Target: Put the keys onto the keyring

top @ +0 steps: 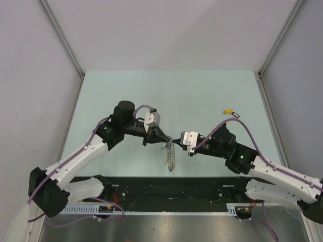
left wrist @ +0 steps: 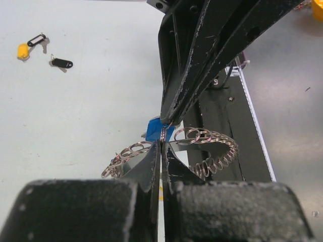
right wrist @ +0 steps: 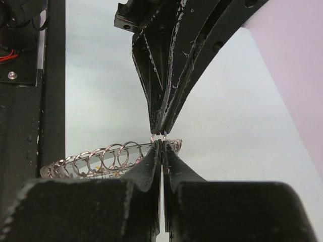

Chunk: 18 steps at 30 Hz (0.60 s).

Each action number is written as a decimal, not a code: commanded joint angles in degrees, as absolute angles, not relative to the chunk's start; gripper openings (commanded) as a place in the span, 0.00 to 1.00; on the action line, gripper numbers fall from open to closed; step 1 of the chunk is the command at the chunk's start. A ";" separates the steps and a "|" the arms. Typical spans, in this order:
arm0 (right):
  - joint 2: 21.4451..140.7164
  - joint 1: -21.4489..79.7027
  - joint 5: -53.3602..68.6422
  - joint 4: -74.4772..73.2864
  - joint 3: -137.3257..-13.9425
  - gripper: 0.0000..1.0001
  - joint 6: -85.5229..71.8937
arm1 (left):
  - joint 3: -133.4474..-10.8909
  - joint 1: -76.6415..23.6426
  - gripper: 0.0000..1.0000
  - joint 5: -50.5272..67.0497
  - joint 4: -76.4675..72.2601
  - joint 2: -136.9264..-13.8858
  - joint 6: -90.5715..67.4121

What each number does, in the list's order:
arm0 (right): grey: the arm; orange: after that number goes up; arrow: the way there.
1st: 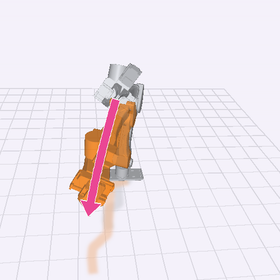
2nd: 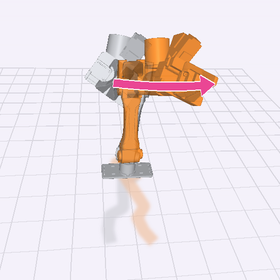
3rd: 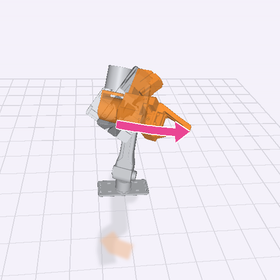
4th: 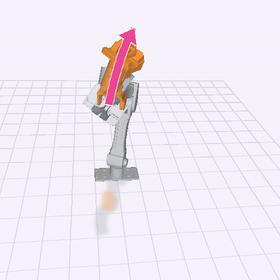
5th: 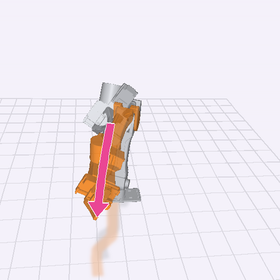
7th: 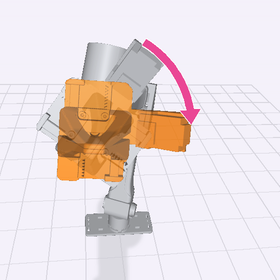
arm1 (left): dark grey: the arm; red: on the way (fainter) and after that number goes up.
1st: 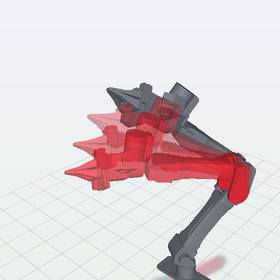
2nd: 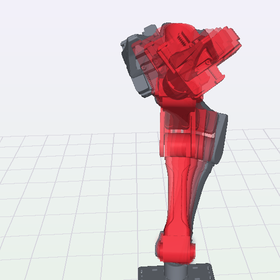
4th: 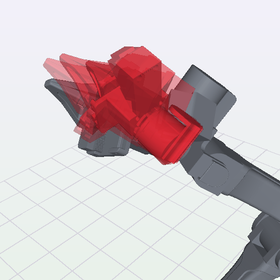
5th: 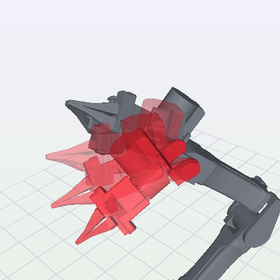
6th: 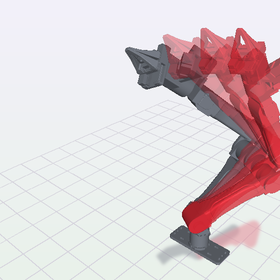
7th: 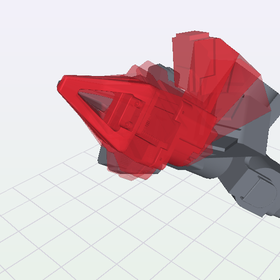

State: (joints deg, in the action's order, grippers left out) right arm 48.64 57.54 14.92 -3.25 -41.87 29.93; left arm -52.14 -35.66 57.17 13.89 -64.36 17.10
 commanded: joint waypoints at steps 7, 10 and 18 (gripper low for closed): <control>47.64 57.83 13.88 3.60 -39.20 0.00 26.63 | -49.13 -33.84 0.00 53.71 4.49 -60.03 8.44; 47.81 57.74 14.68 6.67 -37.54 0.00 25.40 | -48.52 -33.84 0.00 52.56 2.47 -59.06 7.04; 44.39 57.74 13.81 15.11 -32.61 0.00 20.23 | -46.23 -33.66 0.00 48.61 -2.89 -57.66 2.38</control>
